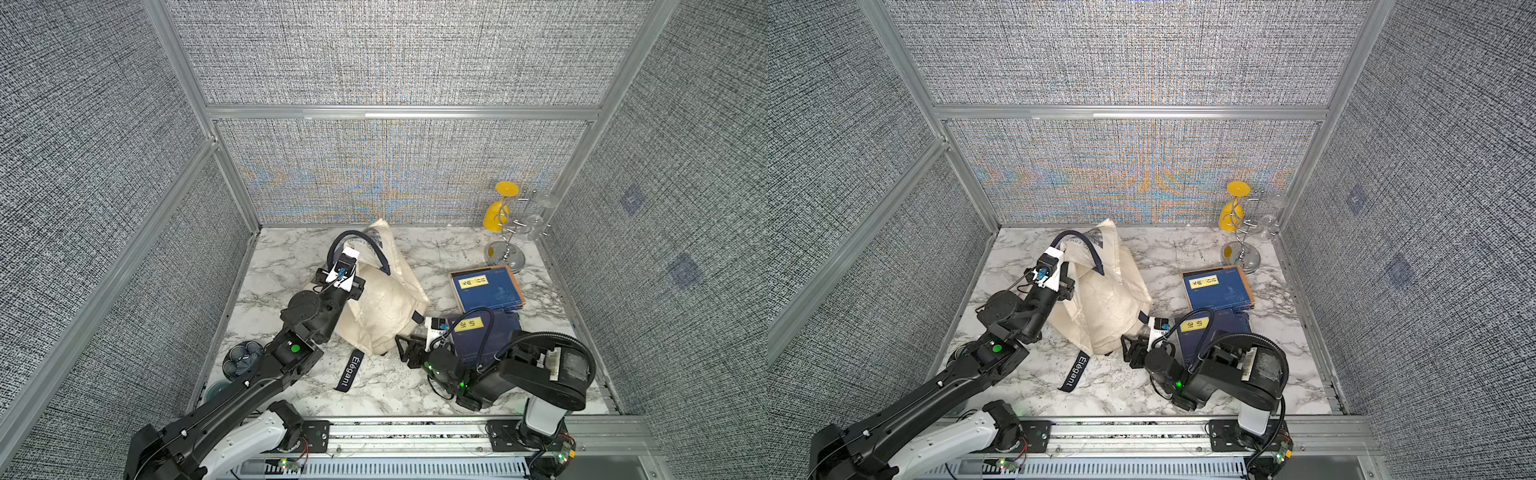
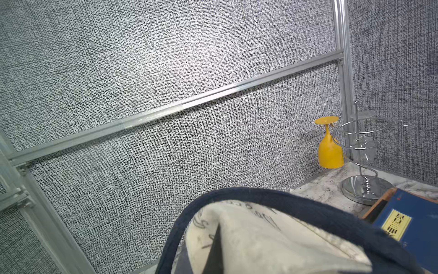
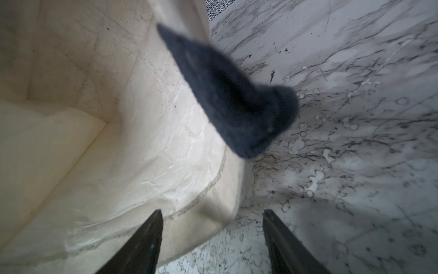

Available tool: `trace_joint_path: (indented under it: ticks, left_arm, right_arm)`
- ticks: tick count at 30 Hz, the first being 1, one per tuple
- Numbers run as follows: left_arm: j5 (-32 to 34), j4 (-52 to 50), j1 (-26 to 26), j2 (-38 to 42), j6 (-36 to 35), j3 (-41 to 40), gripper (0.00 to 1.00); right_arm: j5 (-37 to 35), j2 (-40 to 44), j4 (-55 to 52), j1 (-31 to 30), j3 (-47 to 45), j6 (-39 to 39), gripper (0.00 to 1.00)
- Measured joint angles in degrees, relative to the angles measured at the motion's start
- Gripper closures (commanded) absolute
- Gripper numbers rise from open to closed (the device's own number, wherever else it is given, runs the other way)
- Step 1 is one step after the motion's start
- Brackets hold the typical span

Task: Take out the books from the canvas bag
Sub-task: Adjust the canvas bag at the center of the board.

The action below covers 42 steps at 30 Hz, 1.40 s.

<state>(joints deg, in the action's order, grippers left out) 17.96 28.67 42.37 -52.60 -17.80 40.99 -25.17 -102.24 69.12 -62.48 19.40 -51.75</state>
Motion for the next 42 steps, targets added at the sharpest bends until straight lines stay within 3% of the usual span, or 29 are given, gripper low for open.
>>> trace_joint_path:
  ticks: [15,32,36,42]
  left_arm:
    - [-2.43,0.79,-0.04,1.68,3.02,-0.92,1.0]
    - [-2.58,1.79,-0.04,1.92,2.47,1.07,1.0]
    - [-2.47,0.48,-0.04,2.29,3.32,2.58,1.0]
    - [-2.45,-0.44,-0.04,3.04,4.37,2.36,1.0]
  right_arm:
    - [4.68,-3.74,8.57,2.56,6.1,4.96,0.3]
    - [6.38,-5.03,8.74,4.31,3.74,0.98,0.31]
    - [8.28,-5.2,8.79,5.18,4.2,-0.04,0.38]
    - [9.14,-0.04,9.51,4.92,3.58,3.65,0.59]
